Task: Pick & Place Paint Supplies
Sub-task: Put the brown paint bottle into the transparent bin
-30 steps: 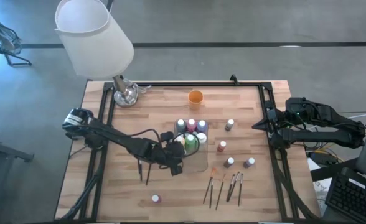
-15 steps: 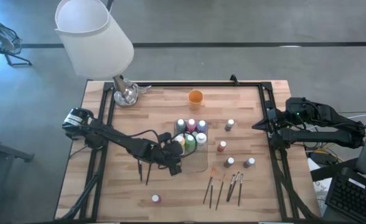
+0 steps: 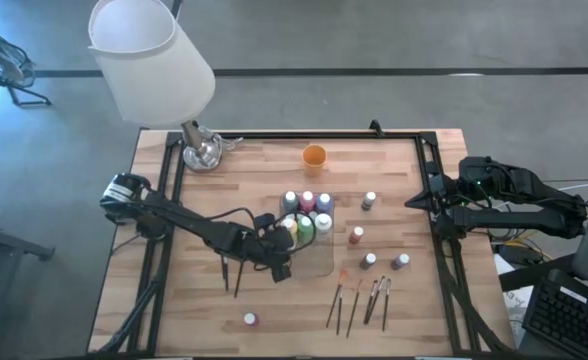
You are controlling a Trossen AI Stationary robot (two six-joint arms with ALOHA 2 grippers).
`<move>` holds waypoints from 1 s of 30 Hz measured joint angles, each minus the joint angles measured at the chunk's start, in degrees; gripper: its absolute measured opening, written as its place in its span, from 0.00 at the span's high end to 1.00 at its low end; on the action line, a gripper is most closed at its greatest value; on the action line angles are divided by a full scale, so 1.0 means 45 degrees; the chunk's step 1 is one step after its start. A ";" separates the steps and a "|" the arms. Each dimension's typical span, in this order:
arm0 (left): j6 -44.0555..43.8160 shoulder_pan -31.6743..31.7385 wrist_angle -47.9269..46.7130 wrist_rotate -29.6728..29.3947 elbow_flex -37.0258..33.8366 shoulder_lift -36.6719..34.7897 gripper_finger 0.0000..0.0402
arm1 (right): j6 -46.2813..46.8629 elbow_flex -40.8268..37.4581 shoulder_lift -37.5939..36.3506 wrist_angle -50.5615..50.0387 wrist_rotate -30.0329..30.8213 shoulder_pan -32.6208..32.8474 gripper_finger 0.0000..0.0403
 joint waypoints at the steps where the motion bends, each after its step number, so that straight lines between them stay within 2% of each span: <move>1: 0.0051 0.0000 0.0009 0.0005 0.0000 0.0003 0.65 | -0.0003 0.0000 0.0002 0.0000 0.0000 0.0000 0.98; 21: 0.0697 0.0019 0.0234 0.0246 0.0000 0.0033 0.63 | -0.0003 0.0000 0.0005 0.0000 0.0000 0.0000 0.98; 30: 0.1022 0.0019 0.0100 0.0321 0.0080 0.0027 0.52 | -0.0003 0.0000 0.0000 -0.0005 0.0000 0.0000 0.98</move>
